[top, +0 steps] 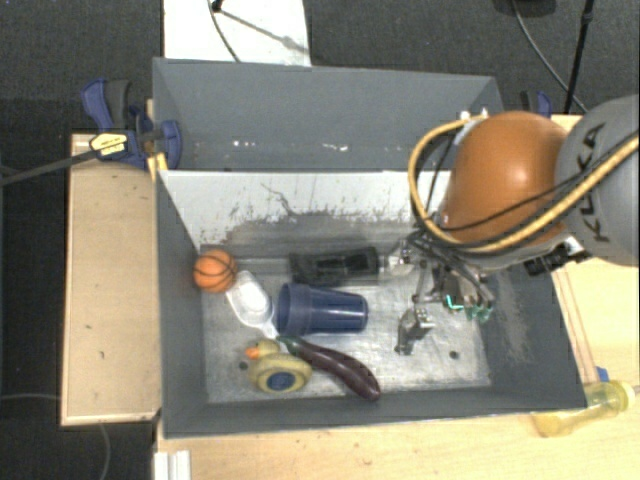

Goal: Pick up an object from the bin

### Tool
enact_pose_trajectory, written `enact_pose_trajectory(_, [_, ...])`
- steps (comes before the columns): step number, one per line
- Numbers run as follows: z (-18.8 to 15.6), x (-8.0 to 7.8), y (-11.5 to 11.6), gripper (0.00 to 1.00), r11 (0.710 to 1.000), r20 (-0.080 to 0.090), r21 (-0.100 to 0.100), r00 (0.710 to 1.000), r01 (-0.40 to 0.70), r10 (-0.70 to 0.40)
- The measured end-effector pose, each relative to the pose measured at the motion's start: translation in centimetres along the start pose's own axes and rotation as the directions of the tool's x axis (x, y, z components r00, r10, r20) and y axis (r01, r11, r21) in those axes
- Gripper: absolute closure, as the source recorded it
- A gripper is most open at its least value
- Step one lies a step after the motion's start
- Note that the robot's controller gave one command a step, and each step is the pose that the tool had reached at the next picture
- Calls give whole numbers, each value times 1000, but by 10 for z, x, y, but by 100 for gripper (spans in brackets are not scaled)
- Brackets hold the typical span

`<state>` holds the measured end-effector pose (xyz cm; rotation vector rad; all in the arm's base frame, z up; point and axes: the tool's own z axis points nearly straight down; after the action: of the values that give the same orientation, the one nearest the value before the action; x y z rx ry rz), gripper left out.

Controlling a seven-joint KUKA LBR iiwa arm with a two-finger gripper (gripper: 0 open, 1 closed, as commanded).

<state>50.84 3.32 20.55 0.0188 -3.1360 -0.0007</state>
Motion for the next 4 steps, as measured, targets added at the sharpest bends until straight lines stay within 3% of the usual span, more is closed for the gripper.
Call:
enact_pose_trajectory(1, [-4,-2,0,0,1000,8,0,1000,-1,1])
enact_pose_trajectory(2, [57,-20,24,0,999,15,0,998,53,-53])
enact_pose_trajectory(3, [121,-14,15,100,999,37,10,998,52,-53])
enact_pose_trajectory(4, [121,-14,15,100,999,38,10,998,51,-52])
